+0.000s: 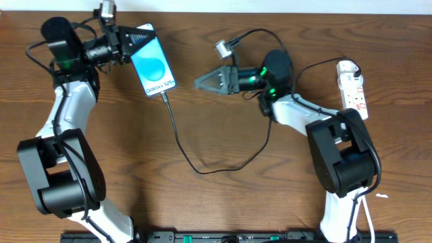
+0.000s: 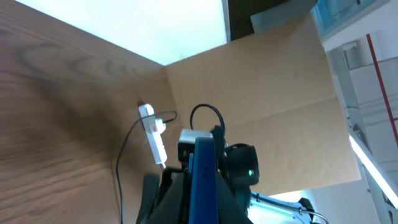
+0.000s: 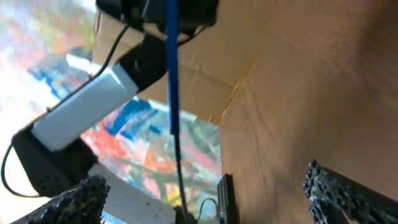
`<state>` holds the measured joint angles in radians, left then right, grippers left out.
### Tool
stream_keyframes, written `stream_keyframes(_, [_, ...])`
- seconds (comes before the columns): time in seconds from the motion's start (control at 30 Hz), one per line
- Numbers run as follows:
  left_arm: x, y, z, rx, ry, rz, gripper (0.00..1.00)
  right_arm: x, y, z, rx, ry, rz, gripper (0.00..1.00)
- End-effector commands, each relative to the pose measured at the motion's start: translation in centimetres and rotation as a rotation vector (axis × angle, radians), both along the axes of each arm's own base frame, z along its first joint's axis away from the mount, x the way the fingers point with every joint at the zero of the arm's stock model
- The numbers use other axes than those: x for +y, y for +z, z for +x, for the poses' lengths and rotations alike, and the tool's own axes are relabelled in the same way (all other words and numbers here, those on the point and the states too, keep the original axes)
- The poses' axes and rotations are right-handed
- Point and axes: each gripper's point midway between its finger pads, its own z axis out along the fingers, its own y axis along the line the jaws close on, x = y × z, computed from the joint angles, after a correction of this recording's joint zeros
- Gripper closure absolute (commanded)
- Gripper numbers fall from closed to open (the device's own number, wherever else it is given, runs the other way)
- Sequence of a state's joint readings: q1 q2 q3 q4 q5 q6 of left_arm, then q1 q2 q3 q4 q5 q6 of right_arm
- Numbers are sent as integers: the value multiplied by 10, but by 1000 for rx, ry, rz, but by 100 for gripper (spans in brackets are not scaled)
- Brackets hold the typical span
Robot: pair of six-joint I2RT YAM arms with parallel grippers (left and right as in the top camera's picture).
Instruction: Plug charger to phone and switch on socket
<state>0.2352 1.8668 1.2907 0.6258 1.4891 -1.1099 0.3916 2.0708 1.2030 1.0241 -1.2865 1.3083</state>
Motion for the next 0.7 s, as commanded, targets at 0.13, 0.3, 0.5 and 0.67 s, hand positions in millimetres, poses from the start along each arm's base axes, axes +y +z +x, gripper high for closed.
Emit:
stream_keyframes(0.13, [-1,0,-4,-1,-27,-1,93,-6,-33,12,102,-52,-95,1])
stream_keyframes(0.3, [-1,0,-4,-1,-27,-1,93,-16,-102,16,221,-165,-318,1])
stream_keyframes(0.5, [-1,0,-4,-2,-27,-1,93,-25,-127,4,233,-161,-420,8])
stream_keyframes(0.67, [-1,0,-4,-2,-27,-1,93,-34,-130,11,189,-239,-500,6])
